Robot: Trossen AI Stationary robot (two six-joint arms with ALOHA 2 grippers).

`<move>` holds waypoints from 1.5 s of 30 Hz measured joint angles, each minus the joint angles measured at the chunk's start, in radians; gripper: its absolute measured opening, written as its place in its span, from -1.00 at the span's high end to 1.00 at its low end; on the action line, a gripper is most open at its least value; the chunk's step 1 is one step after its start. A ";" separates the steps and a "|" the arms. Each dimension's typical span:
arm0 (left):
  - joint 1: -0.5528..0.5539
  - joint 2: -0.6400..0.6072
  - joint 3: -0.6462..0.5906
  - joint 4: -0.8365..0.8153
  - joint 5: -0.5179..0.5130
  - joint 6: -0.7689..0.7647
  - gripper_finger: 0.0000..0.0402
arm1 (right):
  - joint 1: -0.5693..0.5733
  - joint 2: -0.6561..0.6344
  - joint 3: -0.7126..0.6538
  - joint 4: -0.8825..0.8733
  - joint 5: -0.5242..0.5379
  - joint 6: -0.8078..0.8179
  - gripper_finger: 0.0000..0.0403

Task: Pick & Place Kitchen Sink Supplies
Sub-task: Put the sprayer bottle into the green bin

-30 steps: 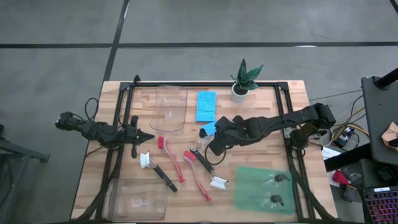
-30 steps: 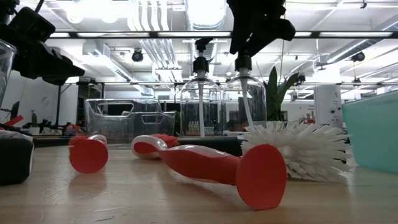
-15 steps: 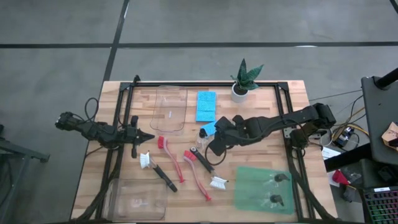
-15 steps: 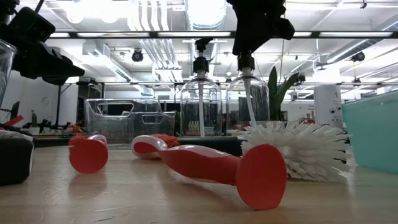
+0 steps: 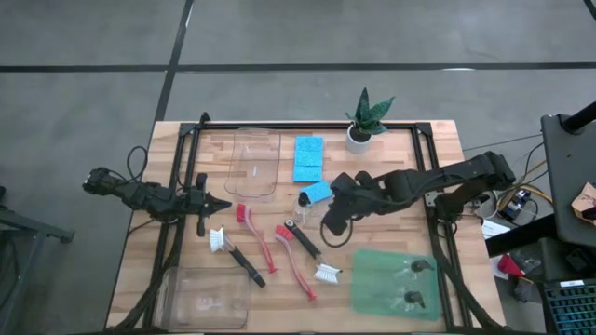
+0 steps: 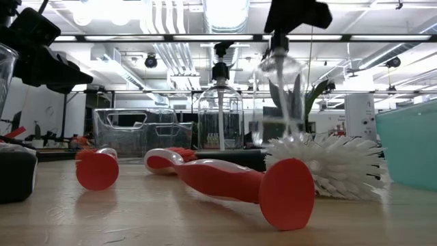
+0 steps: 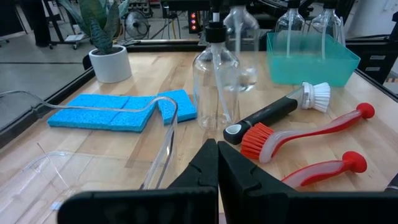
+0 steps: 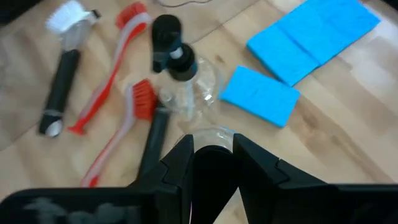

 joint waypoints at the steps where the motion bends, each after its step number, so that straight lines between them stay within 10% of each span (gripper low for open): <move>1: 0.000 0.000 0.000 0.000 0.000 0.000 1.00 | 0.000 -0.016 0.000 -0.006 -0.020 -0.003 0.56; 21: 0.000 0.000 0.000 0.000 0.000 0.000 1.00 | 0.181 -0.305 0.001 -0.135 -0.174 -0.053 0.55; 45: 0.000 0.000 0.000 0.000 0.000 0.000 1.00 | 0.512 -0.116 0.001 -0.107 -0.044 0.060 0.55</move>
